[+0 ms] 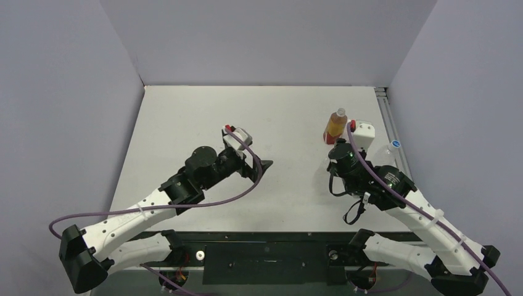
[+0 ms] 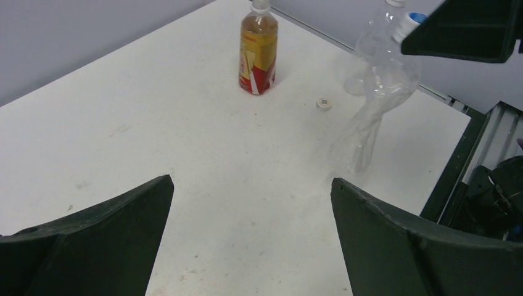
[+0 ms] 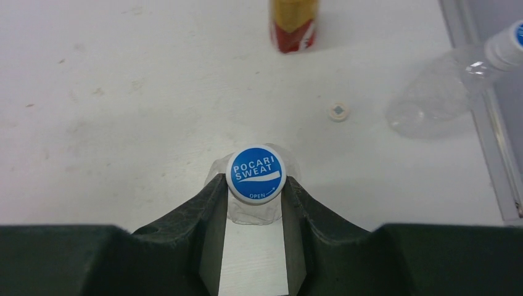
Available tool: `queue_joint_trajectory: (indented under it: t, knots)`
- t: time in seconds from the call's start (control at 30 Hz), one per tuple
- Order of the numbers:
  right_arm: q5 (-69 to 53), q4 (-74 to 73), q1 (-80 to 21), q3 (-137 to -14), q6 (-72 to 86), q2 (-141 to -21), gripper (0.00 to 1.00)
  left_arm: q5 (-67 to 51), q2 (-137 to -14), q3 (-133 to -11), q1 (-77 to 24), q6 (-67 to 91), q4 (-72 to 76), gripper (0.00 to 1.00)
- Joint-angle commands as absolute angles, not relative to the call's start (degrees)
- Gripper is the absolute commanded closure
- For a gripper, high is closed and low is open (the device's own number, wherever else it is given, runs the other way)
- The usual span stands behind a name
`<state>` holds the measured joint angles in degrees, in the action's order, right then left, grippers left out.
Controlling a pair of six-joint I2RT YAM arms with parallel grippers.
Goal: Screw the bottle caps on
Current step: Place the plastic bottle at the center of the board.
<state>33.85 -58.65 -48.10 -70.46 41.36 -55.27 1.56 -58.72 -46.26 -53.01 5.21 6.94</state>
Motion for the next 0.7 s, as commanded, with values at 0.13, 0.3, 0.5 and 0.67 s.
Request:
queue_joint_trajectory:
  t: [0.13, 0.3, 0.5, 0.67]
  knots:
    - [54.0, -53.7, -41.1, -56.3, 45.5, -47.0, 1.0, -4.6, -53.3, -48.4, -46.9, 9.2, -0.9, 0.04]
    - [55.2, -49.4, -36.6, -50.6, 47.7, -46.7, 1.0, -5.8, -51.5, -48.8, -46.4, 7.5, -4.0, 0.03]
    - [55.9, -47.4, -34.1, -47.8, 48.8, -47.4, 1.0, -6.0, -50.7, -47.4, -45.9, 7.2, -3.1, 0.03]
    - [55.1, -47.5, -32.7, -46.5, 48.6, -47.7, 0.97, -6.3, -51.0, -46.9, -45.3, 7.3, -2.4, 0.03]
